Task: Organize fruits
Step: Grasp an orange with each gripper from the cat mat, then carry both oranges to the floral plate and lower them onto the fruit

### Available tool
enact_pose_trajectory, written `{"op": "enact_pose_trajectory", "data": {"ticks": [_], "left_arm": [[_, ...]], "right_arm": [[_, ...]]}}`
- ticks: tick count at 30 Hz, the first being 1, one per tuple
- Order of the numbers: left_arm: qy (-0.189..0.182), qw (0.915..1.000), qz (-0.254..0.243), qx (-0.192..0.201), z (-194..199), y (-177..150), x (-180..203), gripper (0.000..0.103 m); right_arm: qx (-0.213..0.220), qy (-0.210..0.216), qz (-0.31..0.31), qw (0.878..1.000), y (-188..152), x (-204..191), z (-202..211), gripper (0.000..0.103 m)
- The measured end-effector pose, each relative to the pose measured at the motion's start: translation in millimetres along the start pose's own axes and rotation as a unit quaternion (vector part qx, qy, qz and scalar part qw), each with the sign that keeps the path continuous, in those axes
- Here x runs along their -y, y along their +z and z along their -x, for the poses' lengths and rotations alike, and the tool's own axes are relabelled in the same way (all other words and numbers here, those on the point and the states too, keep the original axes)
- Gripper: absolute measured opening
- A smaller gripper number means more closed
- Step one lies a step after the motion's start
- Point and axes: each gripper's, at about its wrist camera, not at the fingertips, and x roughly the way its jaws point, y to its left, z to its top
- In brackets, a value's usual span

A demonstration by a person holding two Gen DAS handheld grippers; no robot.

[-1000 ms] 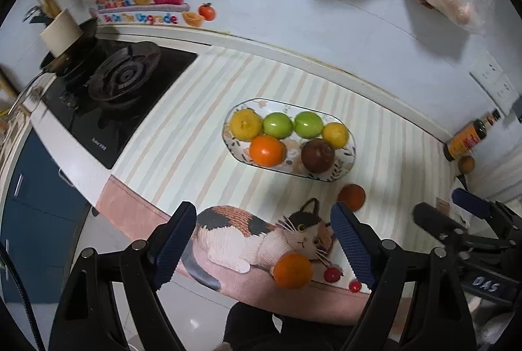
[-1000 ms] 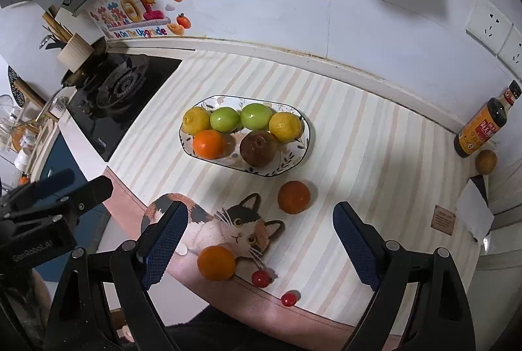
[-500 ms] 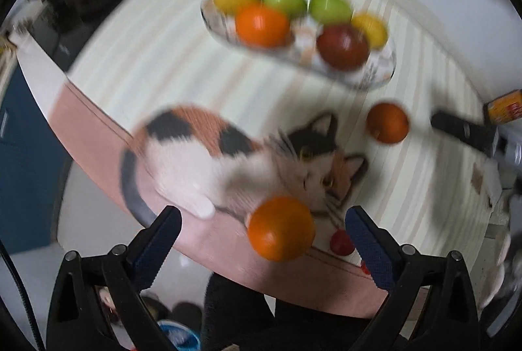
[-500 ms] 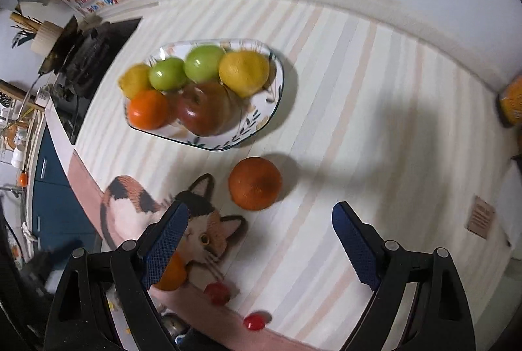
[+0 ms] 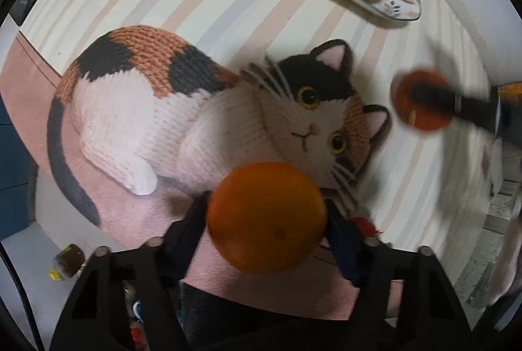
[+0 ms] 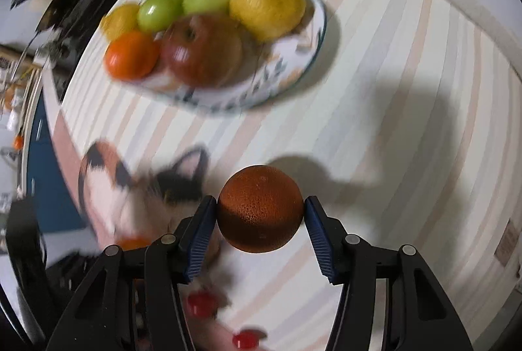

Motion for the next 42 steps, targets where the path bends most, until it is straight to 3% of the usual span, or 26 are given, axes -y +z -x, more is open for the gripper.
{"op": "enact_pose_trajectory", "data": {"ticks": [5,9,17,23,29,35,38,42], "left_arm": [[0.01,0.9998,-0.015,0.005,-1.3,-1.2,5.6,0.064],[0.006,0.9999,-0.013,-0.001,-4.7,1.7,8.4,0.064],[0.016,0.9995,-0.023,0.011,1.7,12.4,18.3,0.062],[-0.003,0.9992,-0.022,0.033,33.1,40.4,23.1,0.062],[-0.017,0.9958,-0.039,0.081,90.2,100.8,33.1,0.062],[0.009,0.9908,-0.067,0.117,125.1,188.5,32.2,0.063],[0.034,0.9894,-0.082,0.115,126.9,231.5,29.7,0.063],[0.058,0.9901,-0.097,0.083,106.5,275.9,23.5,0.063]], "right_arm": [[-0.024,0.015,-0.001,1.0,-25.7,-2.5,-6.9,0.058],[-0.016,0.016,-0.007,1.0,-32.1,-7.1,-11.8,0.058],[-0.014,0.027,-0.02,0.999,-31.8,0.3,-5.2,0.058],[0.024,0.053,-0.042,0.997,-13.1,7.7,26.3,0.058],[0.076,0.073,-0.072,0.992,35.6,12.7,58.9,0.058],[0.087,0.069,-0.108,0.988,84.3,20.9,53.0,0.058],[0.079,0.06,-0.121,0.988,100.6,27.3,44.0,0.058],[0.068,0.057,-0.135,0.987,105.4,31.6,31.5,0.058]]}}
